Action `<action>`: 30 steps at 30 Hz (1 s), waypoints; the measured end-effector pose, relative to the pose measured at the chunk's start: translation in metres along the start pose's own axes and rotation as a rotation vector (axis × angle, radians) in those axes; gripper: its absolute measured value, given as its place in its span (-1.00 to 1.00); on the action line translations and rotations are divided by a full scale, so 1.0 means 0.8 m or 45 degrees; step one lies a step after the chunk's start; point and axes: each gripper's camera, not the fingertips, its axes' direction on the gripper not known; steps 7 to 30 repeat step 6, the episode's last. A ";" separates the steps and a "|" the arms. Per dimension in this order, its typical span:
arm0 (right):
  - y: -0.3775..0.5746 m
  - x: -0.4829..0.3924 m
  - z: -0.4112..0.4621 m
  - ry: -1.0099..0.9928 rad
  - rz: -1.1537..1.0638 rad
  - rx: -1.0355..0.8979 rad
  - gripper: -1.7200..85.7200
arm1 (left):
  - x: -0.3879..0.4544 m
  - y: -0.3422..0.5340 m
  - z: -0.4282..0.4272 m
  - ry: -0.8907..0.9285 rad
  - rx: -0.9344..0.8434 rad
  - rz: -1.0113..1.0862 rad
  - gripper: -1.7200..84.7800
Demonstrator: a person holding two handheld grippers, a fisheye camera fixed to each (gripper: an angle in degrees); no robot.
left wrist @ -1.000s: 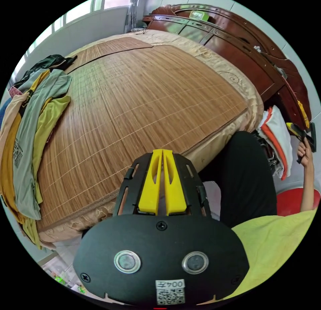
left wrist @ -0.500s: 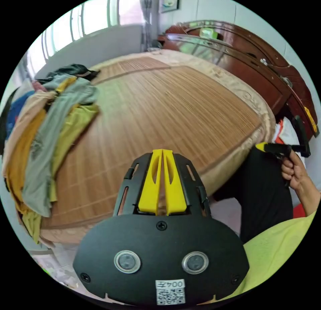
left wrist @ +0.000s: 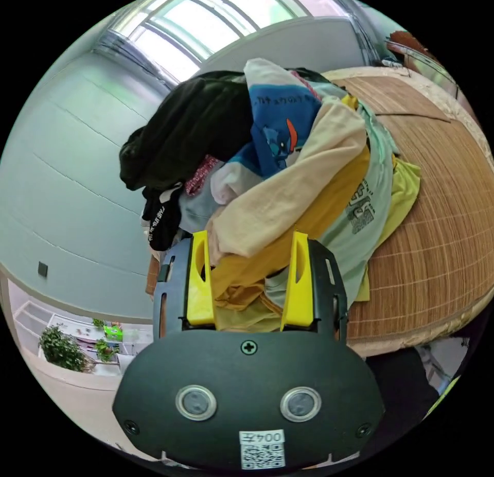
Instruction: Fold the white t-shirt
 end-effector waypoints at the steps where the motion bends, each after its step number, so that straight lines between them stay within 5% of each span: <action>1: -0.001 0.004 0.001 -0.009 0.003 0.004 -0.98 | -0.001 -0.003 0.001 0.028 -0.022 0.013 -0.52; 6: -0.006 0.014 0.004 -0.007 -0.005 0.000 -0.98 | -0.035 -0.003 -0.042 0.115 0.047 -0.096 -0.81; 30: -0.006 0.014 0.004 -0.007 -0.005 0.000 -0.98 | -0.035 -0.003 -0.042 0.115 0.047 -0.096 -0.81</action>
